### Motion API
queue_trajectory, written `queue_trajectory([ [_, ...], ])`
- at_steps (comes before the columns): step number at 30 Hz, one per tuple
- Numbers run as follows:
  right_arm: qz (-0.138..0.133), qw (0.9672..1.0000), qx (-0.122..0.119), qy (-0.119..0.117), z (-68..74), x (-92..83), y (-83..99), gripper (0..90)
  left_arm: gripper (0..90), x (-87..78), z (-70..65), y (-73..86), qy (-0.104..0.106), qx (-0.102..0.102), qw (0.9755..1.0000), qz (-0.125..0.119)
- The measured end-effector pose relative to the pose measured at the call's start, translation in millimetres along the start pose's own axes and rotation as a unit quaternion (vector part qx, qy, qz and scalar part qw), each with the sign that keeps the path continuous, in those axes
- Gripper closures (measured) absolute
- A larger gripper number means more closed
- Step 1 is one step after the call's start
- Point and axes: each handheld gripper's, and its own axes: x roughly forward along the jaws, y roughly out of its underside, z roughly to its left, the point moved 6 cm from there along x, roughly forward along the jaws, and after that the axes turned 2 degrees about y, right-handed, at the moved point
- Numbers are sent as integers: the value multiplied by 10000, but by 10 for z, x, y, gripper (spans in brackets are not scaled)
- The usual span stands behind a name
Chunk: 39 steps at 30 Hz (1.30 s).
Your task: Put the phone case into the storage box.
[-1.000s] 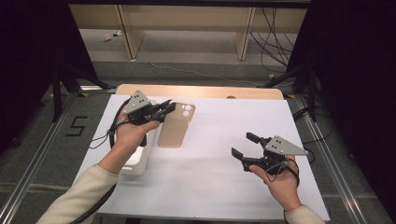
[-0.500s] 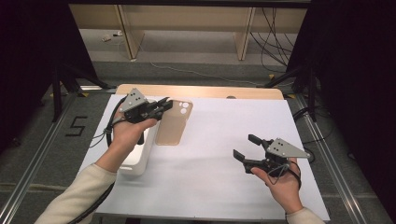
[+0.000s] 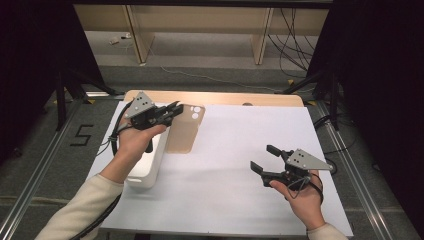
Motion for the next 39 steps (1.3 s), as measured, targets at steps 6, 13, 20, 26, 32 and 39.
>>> queue_trajectory([
  [6,-49,10000,10,-28,-5,-7,2,207,812,-8,7,-36,-3,12,10000,-32],
  [13,-20,10000,-18,3,-18,-27,17,207,812,-33,28,-73,-27,24,10000,-73],
  [20,-17,10000,3,-22,-21,-32,31,207,812,-62,59,-103,-65,33,9999,-93],
  [26,-4,10000,-1,2,-27,-43,38,207,812,-81,81,-120,-92,57,9999,-104],
  [32,47,10000,-13,45,-39,-63,51,207,812,-102,111,-134,-120,59,9998,-117],
  [39,-38,10000,27,1,-34,-52,60,207,812,-137,165,-162,-160,153,9996,-179],
])
